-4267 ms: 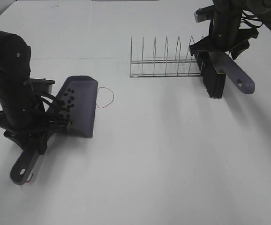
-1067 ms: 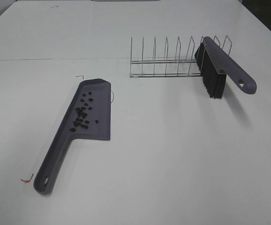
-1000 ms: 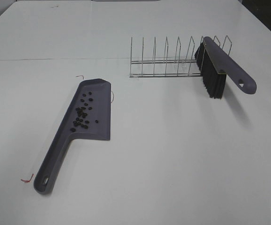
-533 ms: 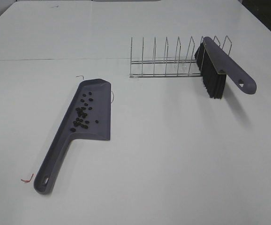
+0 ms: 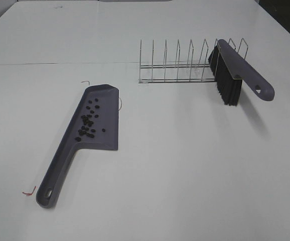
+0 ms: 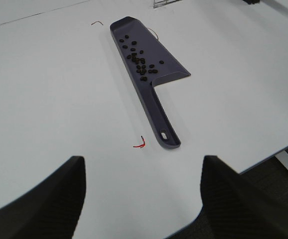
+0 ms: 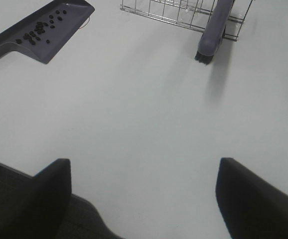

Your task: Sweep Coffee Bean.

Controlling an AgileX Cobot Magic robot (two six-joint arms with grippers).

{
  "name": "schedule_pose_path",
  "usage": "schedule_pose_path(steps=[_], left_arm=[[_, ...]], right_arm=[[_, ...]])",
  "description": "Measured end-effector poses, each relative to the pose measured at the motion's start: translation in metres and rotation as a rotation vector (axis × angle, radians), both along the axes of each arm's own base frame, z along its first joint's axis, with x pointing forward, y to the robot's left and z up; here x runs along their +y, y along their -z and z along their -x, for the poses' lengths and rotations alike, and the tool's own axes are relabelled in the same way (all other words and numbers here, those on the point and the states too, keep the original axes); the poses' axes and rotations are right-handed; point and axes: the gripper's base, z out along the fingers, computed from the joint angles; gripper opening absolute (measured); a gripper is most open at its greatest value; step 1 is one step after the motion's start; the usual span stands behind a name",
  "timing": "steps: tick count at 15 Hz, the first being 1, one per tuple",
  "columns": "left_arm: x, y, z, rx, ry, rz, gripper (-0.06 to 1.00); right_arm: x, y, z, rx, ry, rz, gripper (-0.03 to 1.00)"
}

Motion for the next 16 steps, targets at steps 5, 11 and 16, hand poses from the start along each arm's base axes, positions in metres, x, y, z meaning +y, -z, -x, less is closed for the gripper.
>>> schedule_pose_path(steps=[5,11,16], left_arm=[[0.0,0.0,0.0,-0.001,0.001,-0.001,0.61],[0.0,0.0,0.0,-0.001,-0.003,-0.001,0.61],[0.0041,-0.0001,-0.0013,-0.002,-0.305,-0.001,0.61]], right_arm=[[0.0,0.0,0.0,0.0,0.0,0.0,0.74],[0.0,0.0,0.0,0.0,0.0,0.0,0.74],[-0.0005,0.0002,-0.0003,-0.003,0.066,-0.002,0.74]])
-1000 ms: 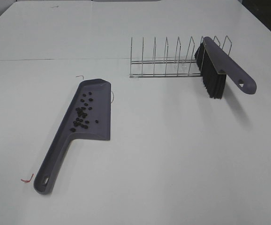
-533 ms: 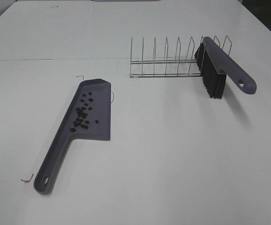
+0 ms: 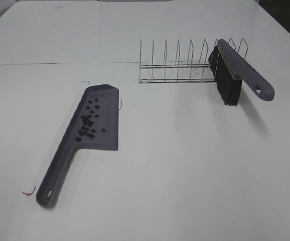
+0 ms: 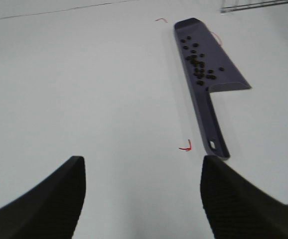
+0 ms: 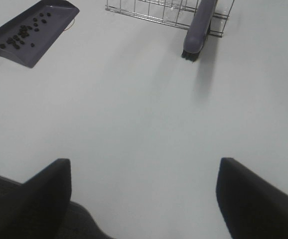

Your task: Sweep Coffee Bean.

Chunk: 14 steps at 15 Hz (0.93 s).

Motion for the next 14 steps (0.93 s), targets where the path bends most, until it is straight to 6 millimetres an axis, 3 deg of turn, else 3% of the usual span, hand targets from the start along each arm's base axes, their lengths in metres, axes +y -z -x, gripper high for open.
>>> schedule_pose_path(steps=[6,14], left_arm=[[0.003,-0.001,0.02,-0.129,-0.095,0.018,0.61],[0.003,-0.001,0.021,-0.139,-0.154,0.015,0.61]], right_arm=[[0.0,0.0,0.015,-0.1,0.078,-0.014,0.74],[0.0,0.0,0.017,-0.115,0.077,-0.019,0.74]])
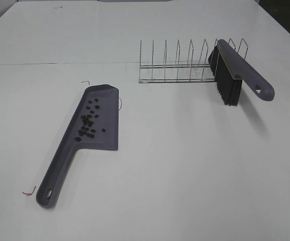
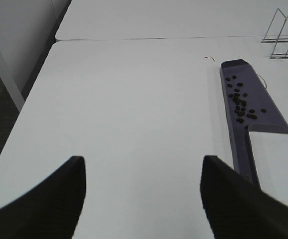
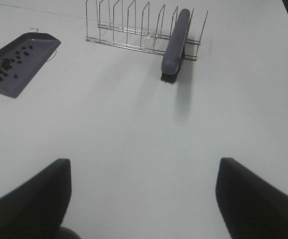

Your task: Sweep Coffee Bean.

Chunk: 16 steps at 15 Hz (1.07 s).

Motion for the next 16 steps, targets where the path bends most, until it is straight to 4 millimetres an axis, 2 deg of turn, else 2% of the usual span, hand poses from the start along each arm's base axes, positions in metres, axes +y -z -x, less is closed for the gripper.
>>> schedule_pose_path(steps=[12,16], left_arm=[[0.0,0.0,0.0,0.0,0.0,0.0,0.61],[-0.0006,0.0008,-0.0003,0.0,0.052,-0.091,0.61]], right_arm=[[0.0,0.0,0.0,0.0,0.0,0.0,0.74],[0.0,0.0,0.0,0.0,0.0,0.0,0.74]])
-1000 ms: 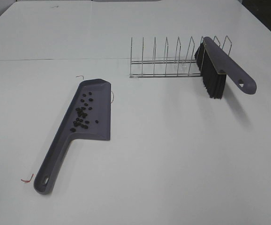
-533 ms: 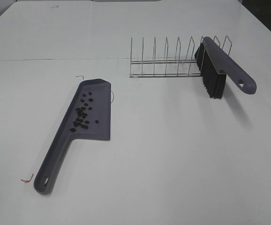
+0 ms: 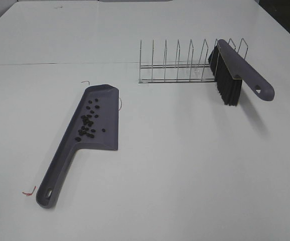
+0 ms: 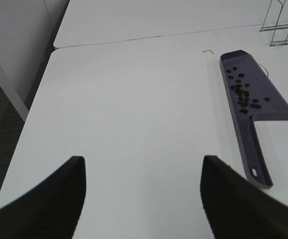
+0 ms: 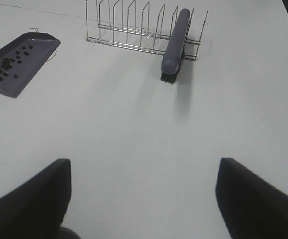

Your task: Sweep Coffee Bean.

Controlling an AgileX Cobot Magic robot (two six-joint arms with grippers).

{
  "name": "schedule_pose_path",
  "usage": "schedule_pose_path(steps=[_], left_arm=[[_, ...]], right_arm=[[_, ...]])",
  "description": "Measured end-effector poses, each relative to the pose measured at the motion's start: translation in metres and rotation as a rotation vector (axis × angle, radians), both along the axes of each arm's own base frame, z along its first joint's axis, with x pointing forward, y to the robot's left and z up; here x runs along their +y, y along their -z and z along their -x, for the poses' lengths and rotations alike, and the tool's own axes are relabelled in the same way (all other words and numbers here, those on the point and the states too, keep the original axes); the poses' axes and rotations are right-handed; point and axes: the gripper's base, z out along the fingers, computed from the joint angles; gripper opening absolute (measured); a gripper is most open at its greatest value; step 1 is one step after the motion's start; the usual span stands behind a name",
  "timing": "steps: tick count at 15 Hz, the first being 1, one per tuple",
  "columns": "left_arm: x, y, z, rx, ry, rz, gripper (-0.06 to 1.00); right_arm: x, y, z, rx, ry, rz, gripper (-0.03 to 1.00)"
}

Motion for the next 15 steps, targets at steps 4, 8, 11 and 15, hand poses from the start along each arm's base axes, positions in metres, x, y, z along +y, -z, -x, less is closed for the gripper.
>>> schedule_pose_path(steps=[4,8,11,15], left_arm=[[-0.0008,0.0011,-0.0004,0.003,0.017,-0.015,0.61],[-0.0027,0.001,-0.0004,0.004,0.031,0.005,0.61],[-0.0027,0.001,-0.0004,0.004,0.031,0.005,0.61],[-0.0027,0.001,-0.0004,0.004,0.031,0.005,0.61]], right_arm=[[0.0,0.0,0.0,0.0,0.0,0.0,0.74],[0.0,0.0,0.0,0.0,0.0,-0.001,0.74],[0.0,0.0,0.0,0.0,0.0,-0.001,0.74],[0.0,0.0,0.0,0.0,0.0,-0.001,0.74]])
